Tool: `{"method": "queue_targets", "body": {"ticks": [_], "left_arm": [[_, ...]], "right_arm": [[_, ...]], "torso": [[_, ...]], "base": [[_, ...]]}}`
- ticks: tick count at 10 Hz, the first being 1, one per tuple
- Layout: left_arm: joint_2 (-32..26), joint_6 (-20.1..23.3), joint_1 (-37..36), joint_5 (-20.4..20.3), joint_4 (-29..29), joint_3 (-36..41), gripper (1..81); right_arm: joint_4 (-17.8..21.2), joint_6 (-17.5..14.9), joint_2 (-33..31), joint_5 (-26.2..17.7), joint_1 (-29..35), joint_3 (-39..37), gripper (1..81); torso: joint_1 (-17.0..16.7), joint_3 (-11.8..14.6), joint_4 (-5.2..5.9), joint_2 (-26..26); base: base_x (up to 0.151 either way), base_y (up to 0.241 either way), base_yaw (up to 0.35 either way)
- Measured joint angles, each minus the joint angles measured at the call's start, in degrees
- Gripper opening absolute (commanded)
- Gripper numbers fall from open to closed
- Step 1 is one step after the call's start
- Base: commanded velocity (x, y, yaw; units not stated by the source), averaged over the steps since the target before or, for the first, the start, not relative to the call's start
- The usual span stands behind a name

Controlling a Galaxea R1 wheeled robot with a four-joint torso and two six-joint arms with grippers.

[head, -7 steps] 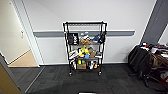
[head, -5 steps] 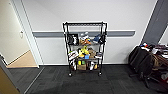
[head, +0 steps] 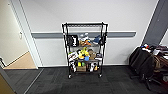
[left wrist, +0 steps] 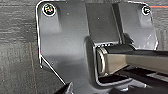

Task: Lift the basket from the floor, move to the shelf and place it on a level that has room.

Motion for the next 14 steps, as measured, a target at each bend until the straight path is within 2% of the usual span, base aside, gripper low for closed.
{"method": "queue_targets", "body": {"ticks": [14], "left_arm": [[-0.38, 0.00, 0.10, -0.33, -0.02, 0.00, 81.1]], "right_arm": [[0.00, 0.11, -0.01, 0.01, 0.07, -0.60, 81.1]], "torso": [[0.02, 0.00, 0.00, 0.02]], "base": [[0.113, 0.000, 0.000]]}}
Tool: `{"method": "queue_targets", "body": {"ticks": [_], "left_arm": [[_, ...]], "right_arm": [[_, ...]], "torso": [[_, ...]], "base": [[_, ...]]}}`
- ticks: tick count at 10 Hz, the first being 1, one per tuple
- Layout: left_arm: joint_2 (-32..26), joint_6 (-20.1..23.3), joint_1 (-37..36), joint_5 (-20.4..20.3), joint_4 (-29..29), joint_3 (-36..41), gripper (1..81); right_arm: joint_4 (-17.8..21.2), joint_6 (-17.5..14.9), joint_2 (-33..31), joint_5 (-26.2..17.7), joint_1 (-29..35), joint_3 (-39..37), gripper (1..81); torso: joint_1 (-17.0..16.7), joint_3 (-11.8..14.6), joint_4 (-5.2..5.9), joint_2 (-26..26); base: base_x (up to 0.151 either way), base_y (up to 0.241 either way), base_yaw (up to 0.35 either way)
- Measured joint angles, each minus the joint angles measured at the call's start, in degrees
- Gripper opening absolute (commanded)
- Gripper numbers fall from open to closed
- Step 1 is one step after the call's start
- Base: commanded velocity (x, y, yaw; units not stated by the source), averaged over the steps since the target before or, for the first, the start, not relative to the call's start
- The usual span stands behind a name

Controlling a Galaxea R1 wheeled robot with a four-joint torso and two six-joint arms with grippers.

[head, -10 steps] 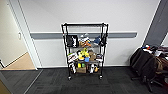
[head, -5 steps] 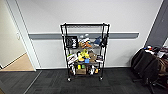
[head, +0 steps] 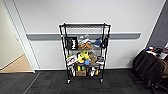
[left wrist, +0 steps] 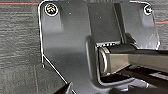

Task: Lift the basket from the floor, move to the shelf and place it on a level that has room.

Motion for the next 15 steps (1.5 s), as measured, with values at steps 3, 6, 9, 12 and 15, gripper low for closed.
{"method": "queue_targets", "body": {"ticks": [3, 6, 9, 12, 15], "left_arm": [[0.02, 0.00, -0.02, -0.05, 0.00, 0.00, 81.1], [0.00, 0.00, -0.44, -0.20, 0.00, 0.00, 81.1], [0.02, -0.18, 0.17, 0.06, 0.00, 0.02, 81.1], [-0.48, -0.27, -0.16, 0.02, 0.00, 0.74, 81.1], [-2.38, -0.33, -0.13, 0.05, 0.00, 2.19, 81.1]], "right_arm": [[0.00, 0.00, 0.01, 0.00, 0.00, 0.00, 81.1], [0.00, 0.05, 0.01, 0.05, 0.48, 0.00, 81.1], [0.00, 0.02, -0.02, -0.06, -0.02, 0.00, 81.1], [0.00, 0.05, -0.55, -0.01, 0.30, 0.74, 81.1], [0.00, 0.05, -2.78, -0.06, 0.30, 5.34, 81.1]], "torso": [[0.00, 0.00, 0.00, 0.00], [0.05, -0.02, 0.00, 0.02], [-0.02, 0.00, 0.00, 0.02], [0.00, 0.00, 0.00, 0.00], [2.17, 0.00, 0.00, -3.56]], "base": [[0.113, 0.000, 0.000], [0.031, 0.000, 0.000], [0.000, 0.000, 0.000], [0.000, 0.000, 0.000], [0.000, 0.000, 0.000]]}}
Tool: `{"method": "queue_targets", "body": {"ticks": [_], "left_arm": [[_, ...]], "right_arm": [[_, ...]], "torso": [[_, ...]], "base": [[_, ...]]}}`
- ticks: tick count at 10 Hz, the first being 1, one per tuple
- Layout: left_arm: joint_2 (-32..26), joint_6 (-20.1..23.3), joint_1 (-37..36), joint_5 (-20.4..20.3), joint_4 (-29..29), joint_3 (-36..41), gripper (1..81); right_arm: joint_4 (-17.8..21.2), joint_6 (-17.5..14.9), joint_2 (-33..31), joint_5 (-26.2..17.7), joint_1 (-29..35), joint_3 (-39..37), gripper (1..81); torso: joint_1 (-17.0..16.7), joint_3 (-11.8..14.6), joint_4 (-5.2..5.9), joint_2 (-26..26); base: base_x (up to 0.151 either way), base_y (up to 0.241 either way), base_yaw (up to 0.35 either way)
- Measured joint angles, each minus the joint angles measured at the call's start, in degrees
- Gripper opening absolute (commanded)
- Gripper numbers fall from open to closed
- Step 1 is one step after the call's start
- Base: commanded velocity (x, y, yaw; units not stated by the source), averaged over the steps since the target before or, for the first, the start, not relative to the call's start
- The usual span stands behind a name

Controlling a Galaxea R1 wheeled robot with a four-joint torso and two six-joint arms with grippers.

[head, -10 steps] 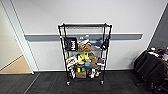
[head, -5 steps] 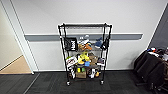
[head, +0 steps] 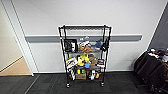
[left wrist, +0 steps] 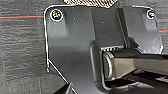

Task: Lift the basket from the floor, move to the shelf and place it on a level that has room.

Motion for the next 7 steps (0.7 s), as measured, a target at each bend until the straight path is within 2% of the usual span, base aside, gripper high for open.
{"method": "queue_targets", "body": {"ticks": [3, 5, 7], "left_arm": [[-2.91, -0.05, -0.24, 0.15, -0.57, 5.83, 81.1], [-4.96, -0.07, -1.66, 0.78, -3.11, 6.53, 81.1], [-5.84, -0.09, -3.41, 0.63, -4.80, 6.53, 81.1]], "right_arm": [[0.00, 0.20, -4.13, -0.02, 0.20, 5.44, 81.1], [0.26, 0.33, -5.05, -0.16, 0.74, 5.60, 81.1], [1.19, 0.39, -5.07, -0.16, 1.41, 5.73, 81.1]], "torso": [[3.71, 0.00, 0.00, -5.90], [5.70, -0.41, 0.00, -9.18], [7.63, -3.06, 0.00, -12.26]], "base": [[0.000, 0.000, 0.000], [0.000, 0.000, 0.000], [0.000, 0.000, 0.000]]}}
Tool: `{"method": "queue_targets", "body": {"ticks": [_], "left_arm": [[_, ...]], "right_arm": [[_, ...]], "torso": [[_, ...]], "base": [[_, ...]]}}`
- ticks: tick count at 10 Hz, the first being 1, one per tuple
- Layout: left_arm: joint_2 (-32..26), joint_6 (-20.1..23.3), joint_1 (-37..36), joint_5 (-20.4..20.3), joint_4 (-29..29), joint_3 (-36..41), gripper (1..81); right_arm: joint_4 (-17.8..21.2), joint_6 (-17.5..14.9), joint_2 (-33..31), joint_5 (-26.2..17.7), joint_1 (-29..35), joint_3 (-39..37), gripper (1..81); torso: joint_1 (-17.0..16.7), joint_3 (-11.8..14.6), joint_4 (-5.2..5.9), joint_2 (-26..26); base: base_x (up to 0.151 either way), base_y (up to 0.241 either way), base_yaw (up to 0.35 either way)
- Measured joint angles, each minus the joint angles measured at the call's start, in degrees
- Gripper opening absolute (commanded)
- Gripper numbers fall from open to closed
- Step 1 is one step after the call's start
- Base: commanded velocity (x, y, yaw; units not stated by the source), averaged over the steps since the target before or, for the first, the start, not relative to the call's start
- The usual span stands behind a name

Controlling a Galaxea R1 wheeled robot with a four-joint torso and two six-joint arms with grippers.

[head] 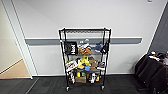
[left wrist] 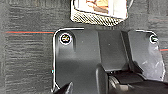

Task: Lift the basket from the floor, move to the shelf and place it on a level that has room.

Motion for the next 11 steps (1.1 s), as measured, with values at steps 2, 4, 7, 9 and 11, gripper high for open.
{"method": "queue_targets", "body": {"ticks": [2, 4, 7, 9, 11], "left_arm": [[0.02, 0.01, -0.57, 0.12, -0.74, 0.06, 81.1], [-0.13, 0.01, -2.05, 0.22, -2.12, 0.06, 81.1], [-0.20, 0.01, -4.46, 1.41, -3.17, 0.06, 81.1], [-0.35, 0.00, -5.46, 2.23, -4.16, 0.09, 81.1], [-0.52, 0.00, -6.91, 3.75, -4.74, 0.06, 81.1]], "right_arm": [[0.33, 0.00, -0.66, -0.15, 0.93, 0.00, 81.1], [0.79, 0.00, -0.74, -0.11, 2.58, 0.00, 81.1], [1.07, 0.00, -0.80, -0.61, 4.29, 0.00, 81.1], [1.60, 0.00, -0.80, -0.80, 5.90, 0.00, 81.1], [1.65, 0.00, -0.79, -1.27, 7.05, 0.00, 81.1]], "torso": [[2.23, -3.19, 0.00, -3.41], [4.96, -7.14, 0.00, -7.67], [8.19, -11.30, 0.00, -12.55], [10.34, -12.02, 0.00, -15.97], [12.85, -12.04, 0.00, -19.93]], "base": [[0.000, 0.000, 0.000], [0.000, 0.000, 0.000], [0.000, 0.000, 0.000], [0.000, 0.000, 0.000], [0.000, 0.000, 0.000]]}}
